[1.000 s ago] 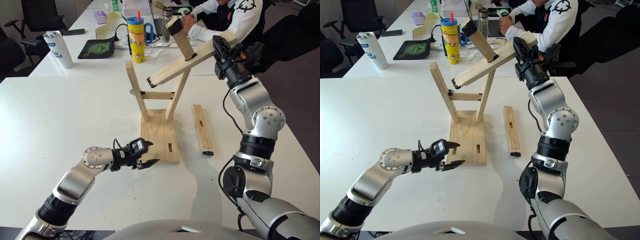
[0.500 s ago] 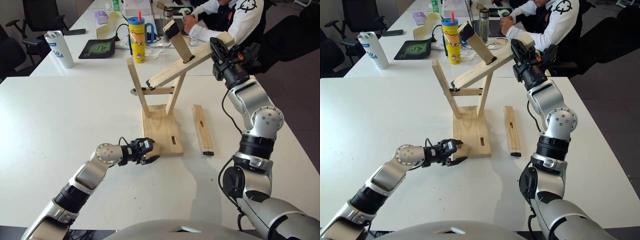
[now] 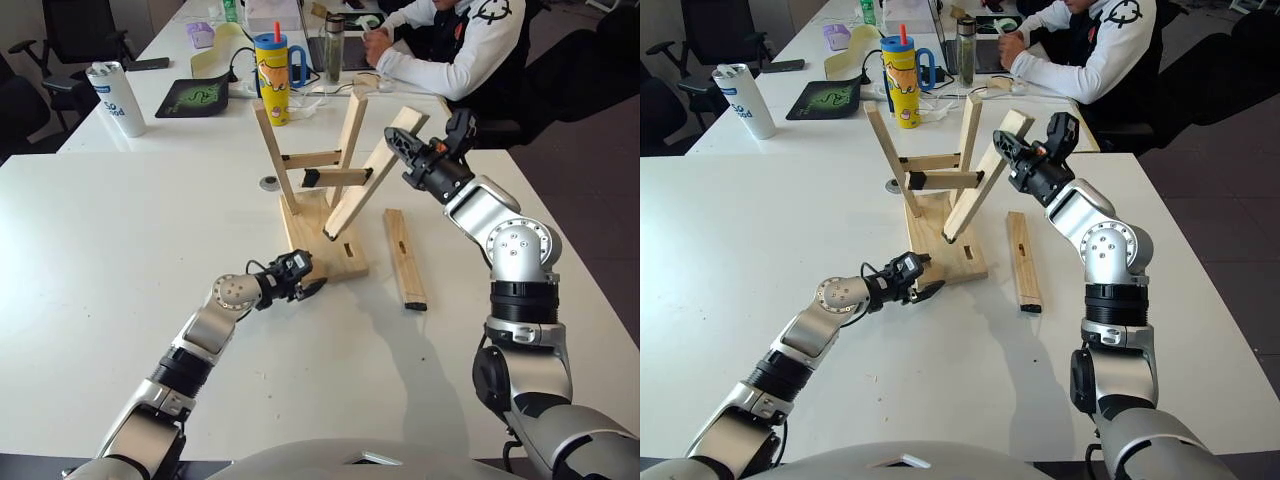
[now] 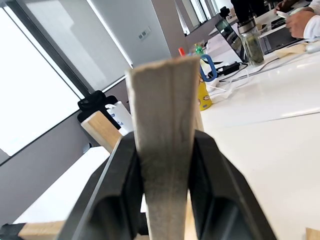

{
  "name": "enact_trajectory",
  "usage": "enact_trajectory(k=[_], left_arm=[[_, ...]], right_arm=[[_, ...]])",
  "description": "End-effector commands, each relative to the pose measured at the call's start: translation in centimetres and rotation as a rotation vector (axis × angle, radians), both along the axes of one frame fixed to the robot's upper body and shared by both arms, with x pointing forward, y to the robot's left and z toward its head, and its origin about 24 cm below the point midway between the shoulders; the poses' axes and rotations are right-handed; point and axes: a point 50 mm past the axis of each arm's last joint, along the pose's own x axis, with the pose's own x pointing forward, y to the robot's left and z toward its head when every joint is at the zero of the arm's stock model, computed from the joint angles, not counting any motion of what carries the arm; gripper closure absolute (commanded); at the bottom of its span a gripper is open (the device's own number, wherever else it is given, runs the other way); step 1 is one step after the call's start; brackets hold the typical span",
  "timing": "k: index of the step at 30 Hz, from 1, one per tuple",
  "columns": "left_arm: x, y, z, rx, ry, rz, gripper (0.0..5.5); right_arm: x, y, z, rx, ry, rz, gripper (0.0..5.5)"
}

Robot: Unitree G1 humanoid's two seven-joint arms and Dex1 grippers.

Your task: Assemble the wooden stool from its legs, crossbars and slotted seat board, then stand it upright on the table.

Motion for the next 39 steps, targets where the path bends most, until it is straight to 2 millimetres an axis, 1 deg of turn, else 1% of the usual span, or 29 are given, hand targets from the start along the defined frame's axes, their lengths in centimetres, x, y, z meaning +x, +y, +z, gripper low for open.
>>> enact_trajectory(k=[1,4,8,11,15,18,23,31,34,39], left_arm=[[1.1,-0.3,0.6,-0.041,-0.046,0.027,2.23],[1.0,-0.9,1.0,-0.086,-0.056,0.005,2.23],[0.8,-1.1,1.0,-0.116,-0.063,-0.006,2.23],[0.7,-1.2,1.3,-0.139,-0.071,-0.012,2.23],[0.6,-1.0,1.5,-0.154,-0.079,-0.012,2.23],[0.4,-0.9,1.4,-0.160,-0.078,-0.013,2.23],[0.3,-0.7,1.4,-0.169,-0.078,-0.006,2.23],[0.2,-0.4,1.5,-0.208,-0.078,0.031,2.23],[0.2,-0.1,1.6,-0.243,-0.070,0.060,2.23],[0.2,0.9,1.7,-0.300,-0.084,0.149,2.23]], right_arm=[[0.1,0.0,-0.1,-0.029,-0.031,-0.020,4.45],[-0.1,-0.3,-0.2,-0.023,-0.051,-0.065,4.45],[-0.7,-1.1,-0.1,0.015,-0.083,-0.129,4.45],[-1.5,-1.6,-0.4,0.053,-0.074,-0.150,4.45],[-3.0,-2.0,-1.2,0.083,-0.069,-0.147,4.45],[-3.6,-2.4,-1.5,0.091,-0.071,-0.174,4.45],[-3.6,-2.6,-2.0,0.074,-0.063,-0.191,4.45],[-3.0,-2.1,-3.3,0.085,-0.024,-0.214,4.45],[-2.8,-2.3,-3.6,0.060,-0.024,-0.243,4.45],[-2.7,-2.9,-3.6,0.031,-0.031,-0.276,4.45]])
